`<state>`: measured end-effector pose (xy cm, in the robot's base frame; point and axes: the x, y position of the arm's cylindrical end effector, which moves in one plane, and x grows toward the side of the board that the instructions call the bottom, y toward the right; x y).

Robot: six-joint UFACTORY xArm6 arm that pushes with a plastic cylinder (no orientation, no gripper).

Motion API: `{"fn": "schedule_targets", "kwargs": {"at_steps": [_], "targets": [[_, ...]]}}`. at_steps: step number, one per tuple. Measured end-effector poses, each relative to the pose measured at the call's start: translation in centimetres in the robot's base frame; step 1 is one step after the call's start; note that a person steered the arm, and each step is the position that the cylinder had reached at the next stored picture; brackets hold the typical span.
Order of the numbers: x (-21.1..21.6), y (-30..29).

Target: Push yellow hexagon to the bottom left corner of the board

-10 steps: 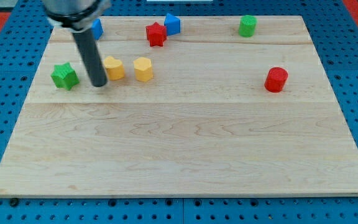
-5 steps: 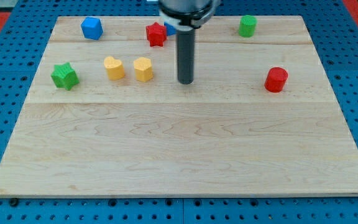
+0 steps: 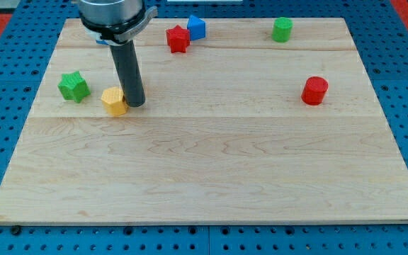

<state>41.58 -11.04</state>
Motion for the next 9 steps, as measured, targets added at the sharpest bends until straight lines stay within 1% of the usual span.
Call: {"fn": "schedule_targets", "kwargs": {"at_steps": [1,2,3,4,5,6,7,8,9], "targets": [[-1.8,1.3],[-1.5,-4.2],[0.9,-6.1],[5.2,-8.7],[7.6,-9.9],[4.1,-9.7],[4.5,-13.1],[6.9,-14.9],[9.8,-14.2]]}}
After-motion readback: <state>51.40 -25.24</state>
